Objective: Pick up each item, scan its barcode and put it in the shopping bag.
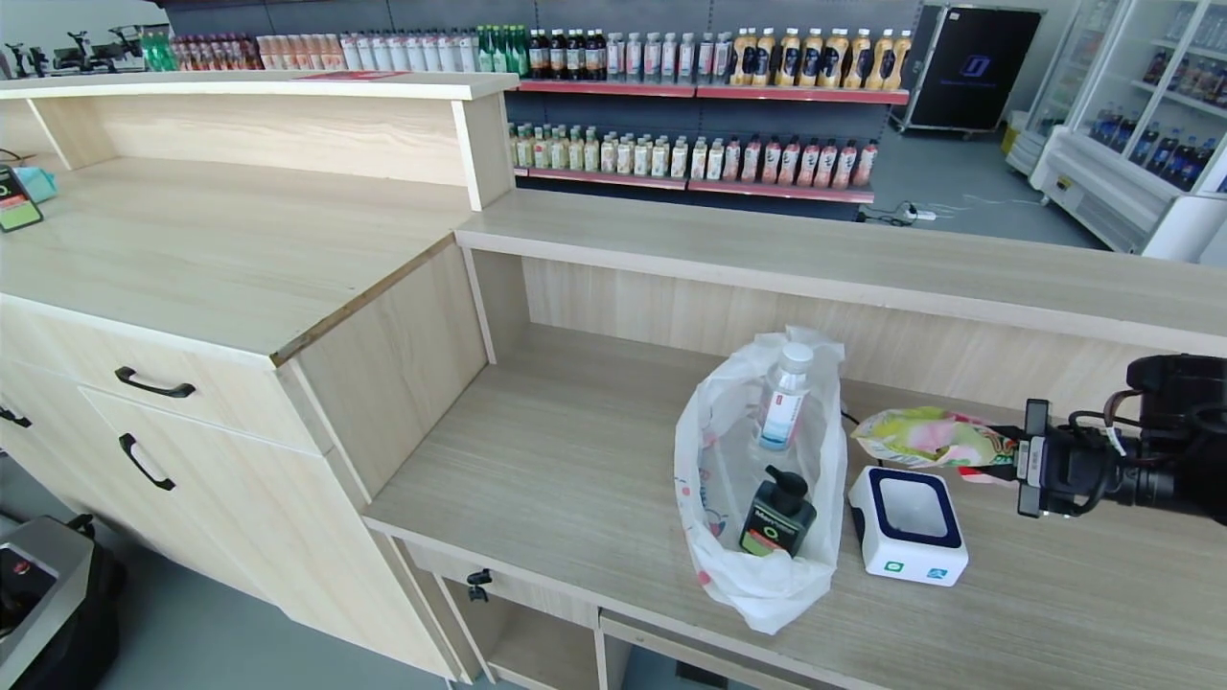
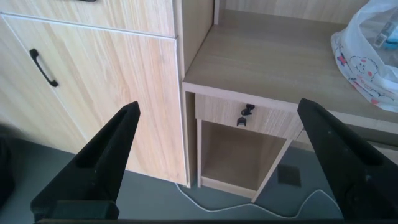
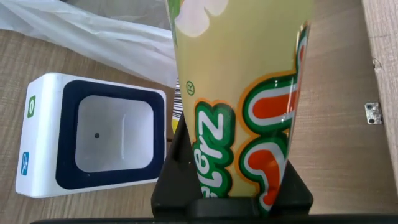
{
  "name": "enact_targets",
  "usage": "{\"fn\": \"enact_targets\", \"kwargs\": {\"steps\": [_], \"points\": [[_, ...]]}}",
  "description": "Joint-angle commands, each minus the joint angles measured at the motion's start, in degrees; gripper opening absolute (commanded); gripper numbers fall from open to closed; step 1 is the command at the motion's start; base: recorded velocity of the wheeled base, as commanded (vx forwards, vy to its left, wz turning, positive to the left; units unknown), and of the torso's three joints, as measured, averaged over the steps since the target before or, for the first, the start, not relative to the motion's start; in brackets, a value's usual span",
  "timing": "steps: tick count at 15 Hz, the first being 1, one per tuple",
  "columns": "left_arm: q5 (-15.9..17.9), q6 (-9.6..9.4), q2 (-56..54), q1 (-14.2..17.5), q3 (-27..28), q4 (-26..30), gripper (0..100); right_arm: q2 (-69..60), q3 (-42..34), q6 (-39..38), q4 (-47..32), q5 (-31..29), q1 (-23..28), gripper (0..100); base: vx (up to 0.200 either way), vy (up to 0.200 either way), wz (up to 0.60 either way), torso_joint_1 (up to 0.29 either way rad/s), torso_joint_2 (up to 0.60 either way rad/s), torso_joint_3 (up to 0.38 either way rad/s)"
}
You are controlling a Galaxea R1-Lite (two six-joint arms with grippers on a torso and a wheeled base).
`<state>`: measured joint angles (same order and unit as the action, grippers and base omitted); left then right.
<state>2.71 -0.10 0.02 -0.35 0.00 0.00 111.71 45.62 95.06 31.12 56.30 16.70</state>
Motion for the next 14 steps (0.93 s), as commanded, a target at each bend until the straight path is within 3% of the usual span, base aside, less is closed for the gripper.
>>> {"fn": "enact_targets", "kwargs": {"steps": [1,14], "points": [[0.0,0.01,0.1,0.0,0.0,0.0,100,1.5,0.5,0.0,0.7,0.0,-0.1,0,0.0,0.0,0.0,0.0,0.0,0.0],[0.0,0.01,0.1,0.0,0.0,0.0,100,1.8,0.3,-0.1,1.4,1.5,-0.9,0,0.0,0.0,0.0,0.0,0.0,0.0]]}}
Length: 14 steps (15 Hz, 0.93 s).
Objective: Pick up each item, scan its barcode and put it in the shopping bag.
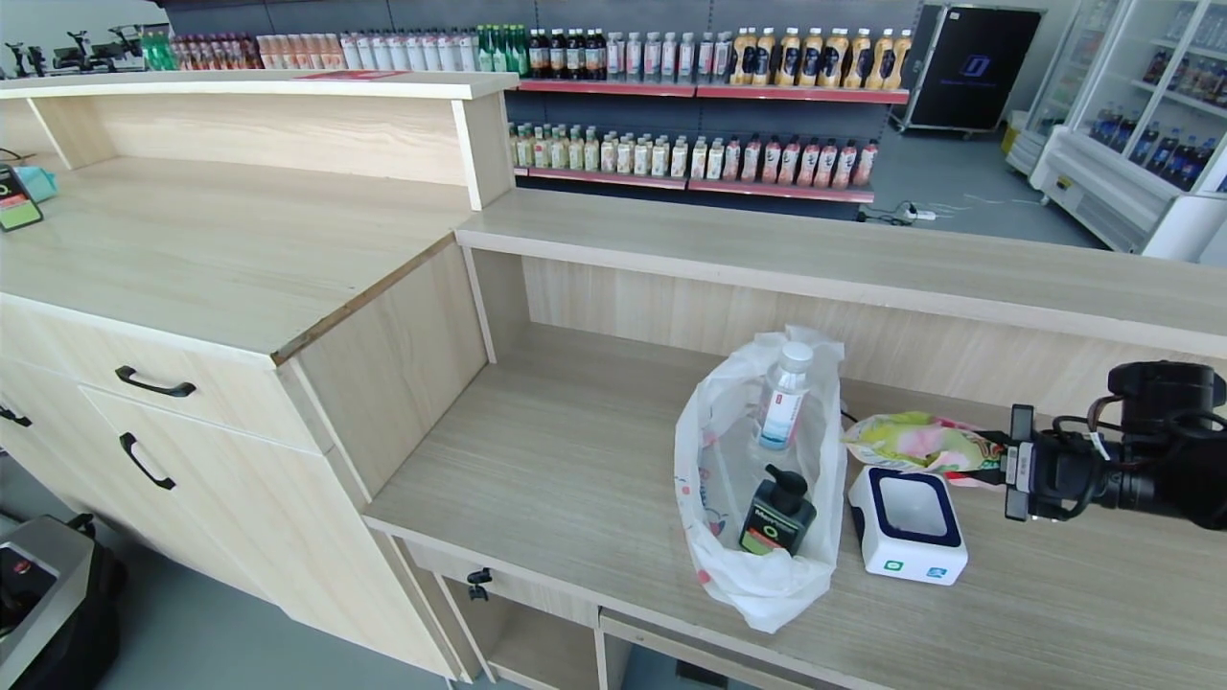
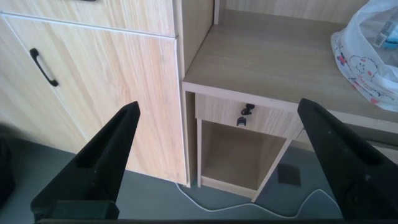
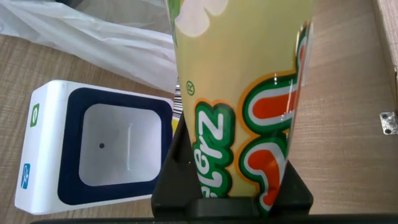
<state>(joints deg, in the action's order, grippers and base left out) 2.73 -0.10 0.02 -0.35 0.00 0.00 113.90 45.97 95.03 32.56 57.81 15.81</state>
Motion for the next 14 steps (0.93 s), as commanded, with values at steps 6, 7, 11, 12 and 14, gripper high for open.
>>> {"fn": "enact_targets", "kwargs": {"steps": [6,7,11,12,14], "points": [[0.0,0.01,0.1,0.0,0.0,0.0,100,-26.1,-0.4,-34.2,-13.0,-1.6,0.9,0,0.0,0.0,0.0,0.0,0.0,0.0],[0.0,0.01,0.1,0.0,0.0,0.0,100,-30.0,-1.1,-43.4,-15.5,-3.5,0.9,0,0.0,0.0,0.0,0.0,0.0,0.0],[0.0,0.01,0.1,0.0,0.0,0.0,100,-38.0,-7.1,-56.5,-18.2,-16.9,3.7,0,0.0,0.0,0.0,0.0,0.0,0.0],[0.0,0.01,0.1,0.0,0.0,0.0,100,-38.7,-7.9,-57.2,-18.1,-18.0,4.1,0,0.0,0.0,0.0,0.0,0.0,0.0],[0.0,0.01,0.1,0.0,0.0,0.0,100,-38.8,-8.2,-58.4,-18.1,-18.1,4.3,0,0.0,0.0,0.0,0.0,0.0,0.0]]}}
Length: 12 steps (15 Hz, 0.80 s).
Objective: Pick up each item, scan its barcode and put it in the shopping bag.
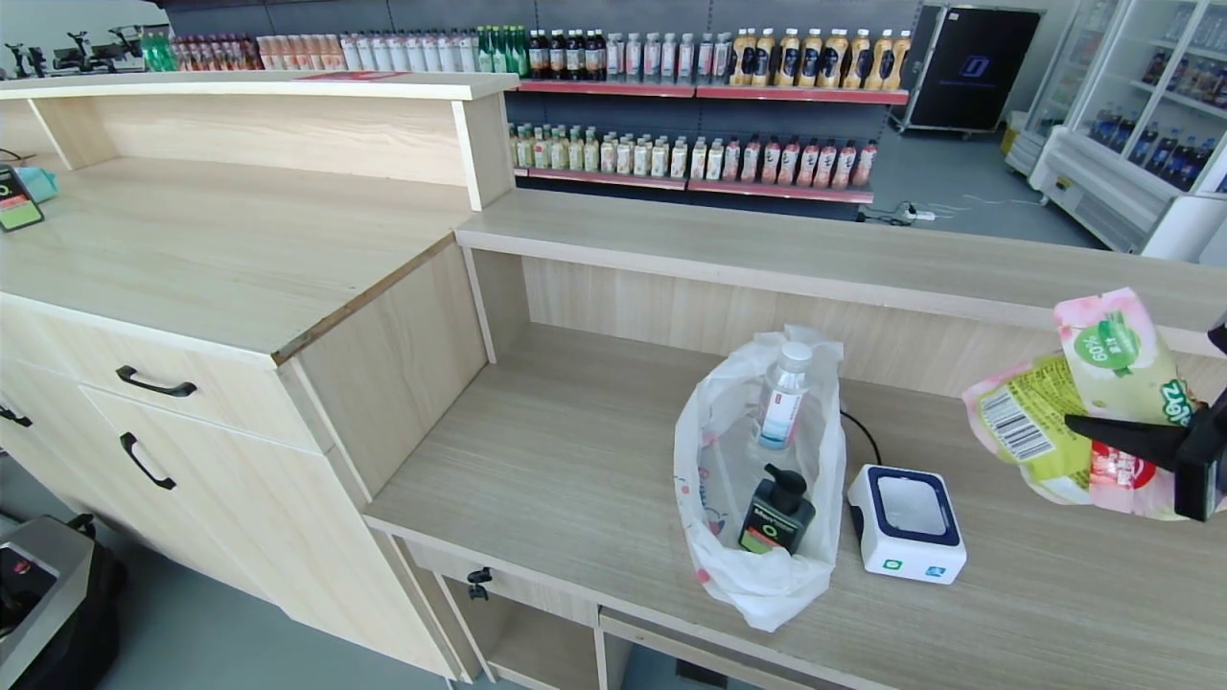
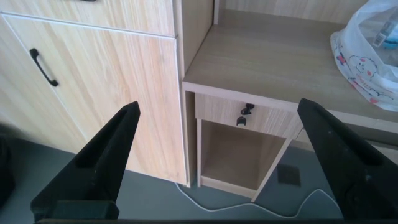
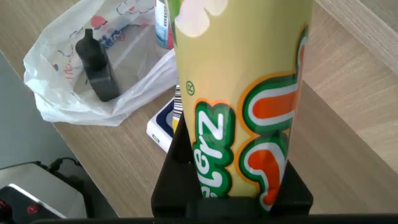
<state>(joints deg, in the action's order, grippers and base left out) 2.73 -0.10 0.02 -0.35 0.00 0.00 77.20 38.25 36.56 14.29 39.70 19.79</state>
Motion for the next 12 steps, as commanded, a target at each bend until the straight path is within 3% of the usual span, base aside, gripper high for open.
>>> {"fn": "enact_targets", "kwargs": {"steps": [1,2,4,6,8,12], "points": [[0.0,0.01,0.1,0.0,0.0,0.0,100,-2.2,-0.4,-1.1,0.3,-0.1,-0.1,0,0.0,0.0,0.6,0.002,0.0,0.002],[0.0,0.01,0.1,0.0,0.0,0.0,100,-2.2,-0.4,-1.2,0.4,-0.1,-0.3,0,0.0,0.0,0.6,-0.007,0.0,0.007],[0.0,0.01,0.1,0.0,0.0,0.0,100,-1.8,1.0,-9.9,1.6,-0.5,-4.1,0,0.0,0.0,0.6,-0.002,0.0,0.007],[0.0,0.01,0.1,0.0,0.0,0.0,100,0.7,2.5,-15.1,1.9,-0.4,-6.9,0,0.0,0.0,0.0,0.0,0.0,0.0],[0.0,0.01,0.1,0.0,0.0,0.0,100,4.2,3.0,-15.5,3.0,-0.3,-8.5,0,0.0,0.0,0.0,0.0,0.0,0.0],[0.0,0.01,0.1,0.0,0.0,0.0,100,17.0,3.8,-15.2,13.1,-0.3,-10.1,0,0.0,0.0,0.0,0.0,0.0,0.0]]}}
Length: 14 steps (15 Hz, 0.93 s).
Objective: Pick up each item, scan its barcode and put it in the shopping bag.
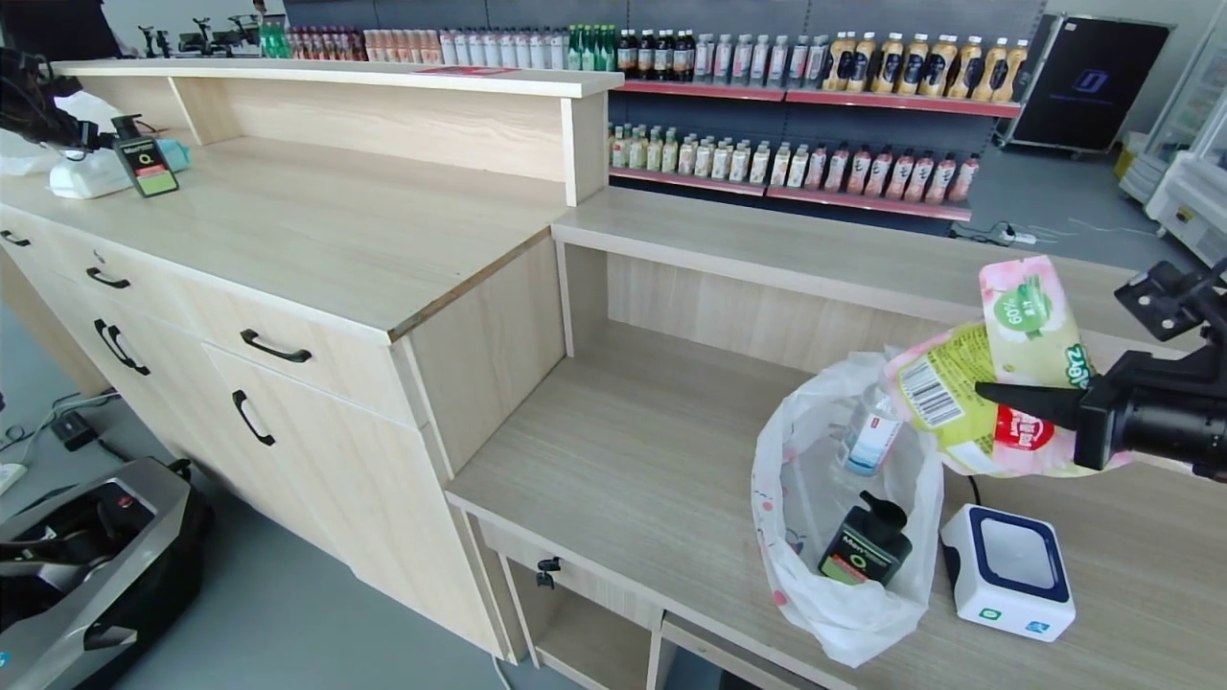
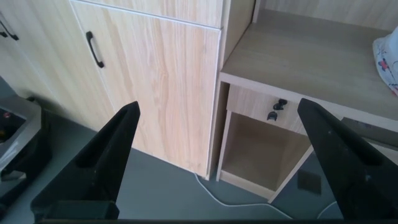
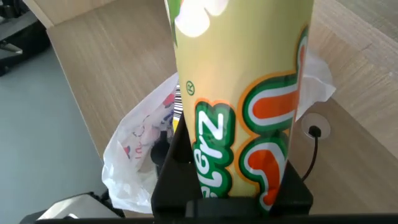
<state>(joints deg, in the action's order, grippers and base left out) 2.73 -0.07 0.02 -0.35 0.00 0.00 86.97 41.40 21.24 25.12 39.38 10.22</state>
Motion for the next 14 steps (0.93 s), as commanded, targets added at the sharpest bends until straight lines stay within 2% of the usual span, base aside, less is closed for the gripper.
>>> {"fn": "enact_targets", "kwargs": {"steps": [1,7,11,14], "points": [[0.0,-0.01,0.1,0.0,0.0,0.0,100,8.6,0.6,0.1,2.6,0.0,-0.6,0,0.0,0.0,0.0,0.0,0.0,0.0],[0.0,-0.01,0.1,0.0,0.0,0.0,100,13.1,-1.8,2.4,4.4,1.1,-1.3,0,0.0,0.0,0.0,0.0,0.0,0.0],[0.0,-0.01,0.1,0.0,0.0,0.0,100,16.4,-4.1,2.8,12.0,5.5,-1.7,0,0.0,0.0,0.0,0.0,0.0,0.0],[0.0,-0.01,0.1,0.0,0.0,0.0,100,17.8,-3.9,4.9,14.3,5.7,-2.3,0,0.0,0.0,0.0,0.0,0.0,0.0]]}}
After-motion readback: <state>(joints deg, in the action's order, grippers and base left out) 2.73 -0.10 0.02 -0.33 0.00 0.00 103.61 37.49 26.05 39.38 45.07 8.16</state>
